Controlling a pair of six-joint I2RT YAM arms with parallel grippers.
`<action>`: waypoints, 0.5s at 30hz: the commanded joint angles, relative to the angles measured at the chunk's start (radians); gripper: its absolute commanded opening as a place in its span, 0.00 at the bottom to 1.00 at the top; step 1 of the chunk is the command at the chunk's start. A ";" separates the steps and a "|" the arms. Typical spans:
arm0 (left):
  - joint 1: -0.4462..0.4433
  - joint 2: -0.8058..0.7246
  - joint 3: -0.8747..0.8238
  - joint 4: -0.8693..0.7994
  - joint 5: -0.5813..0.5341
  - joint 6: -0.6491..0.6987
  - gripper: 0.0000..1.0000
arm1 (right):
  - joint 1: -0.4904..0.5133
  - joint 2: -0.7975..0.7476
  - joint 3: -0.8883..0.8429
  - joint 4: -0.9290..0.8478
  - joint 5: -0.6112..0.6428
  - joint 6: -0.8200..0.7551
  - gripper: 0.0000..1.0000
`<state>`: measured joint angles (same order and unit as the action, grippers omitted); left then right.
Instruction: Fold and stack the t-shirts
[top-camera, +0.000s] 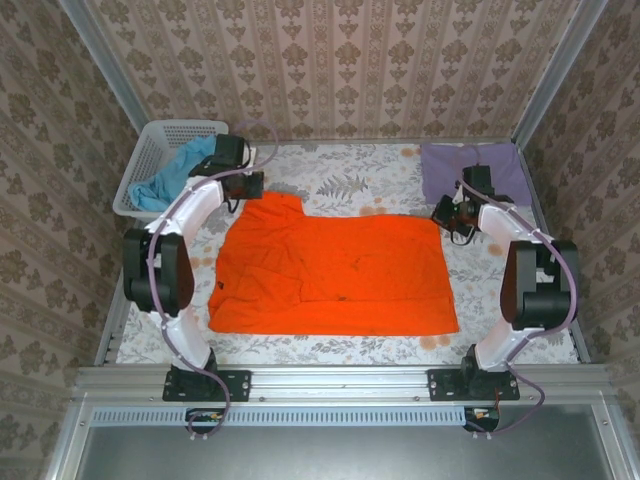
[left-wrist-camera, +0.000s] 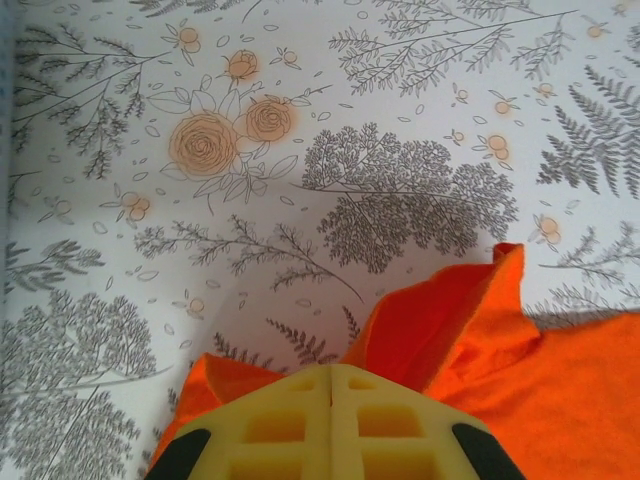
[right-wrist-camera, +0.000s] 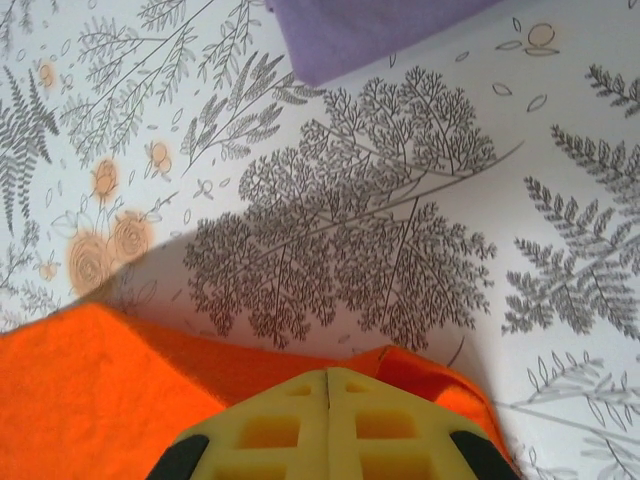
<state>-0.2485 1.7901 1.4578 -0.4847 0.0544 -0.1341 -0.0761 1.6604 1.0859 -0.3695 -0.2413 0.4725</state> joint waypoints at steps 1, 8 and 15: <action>-0.009 -0.087 -0.068 0.020 -0.017 0.013 0.00 | -0.011 -0.074 -0.049 -0.019 -0.016 -0.029 0.00; -0.032 -0.257 -0.228 0.002 -0.014 -0.014 0.00 | -0.020 -0.196 -0.160 -0.003 -0.036 0.003 0.00; -0.043 -0.434 -0.384 -0.028 -0.048 -0.072 0.00 | -0.028 -0.263 -0.261 0.007 -0.034 0.026 0.00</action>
<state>-0.2897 1.4155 1.1130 -0.4889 0.0360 -0.1650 -0.0959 1.4197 0.8558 -0.3645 -0.2634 0.4824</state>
